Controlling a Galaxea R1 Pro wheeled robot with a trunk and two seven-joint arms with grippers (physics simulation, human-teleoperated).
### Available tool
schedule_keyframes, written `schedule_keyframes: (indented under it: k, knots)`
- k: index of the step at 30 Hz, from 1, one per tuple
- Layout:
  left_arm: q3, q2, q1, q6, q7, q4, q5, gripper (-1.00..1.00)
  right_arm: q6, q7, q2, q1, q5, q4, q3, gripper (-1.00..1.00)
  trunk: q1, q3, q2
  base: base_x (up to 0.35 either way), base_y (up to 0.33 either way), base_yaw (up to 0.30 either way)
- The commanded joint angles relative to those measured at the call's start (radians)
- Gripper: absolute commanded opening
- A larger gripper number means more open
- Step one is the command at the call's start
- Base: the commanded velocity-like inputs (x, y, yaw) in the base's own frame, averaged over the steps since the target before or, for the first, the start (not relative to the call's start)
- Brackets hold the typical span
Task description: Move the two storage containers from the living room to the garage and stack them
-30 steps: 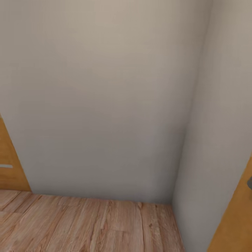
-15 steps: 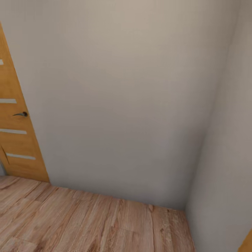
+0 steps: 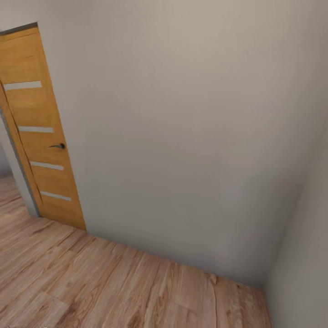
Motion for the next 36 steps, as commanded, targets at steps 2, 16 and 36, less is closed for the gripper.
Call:
schedule_keyframes:
  k: [2,16,36]
  knots:
    - [0.000,0.001,-0.002,-0.005,0.003,0.004,-0.001,1.00,-0.001,-0.003,0.001,0.001,0.010,-0.002,-0.005,1.00,0.000,-0.001,-0.001,0.239,0.000,0.280]
    - [0.000,0.001,-0.002,-0.005,0.003,0.004,-0.001,1.00,-0.001,-0.003,0.001,0.001,0.010,-0.002,-0.005,1.00,0.000,-0.001,-0.001,0.257,0.007,0.281]
    - [0.000,0.001,-0.002,-0.005,0.004,0.004,-0.001,1.00,-0.001,-0.003,0.001,0.001,0.010,-0.002,-0.005,1.00,0.000,-0.001,-0.001,0.277,0.072,0.285]
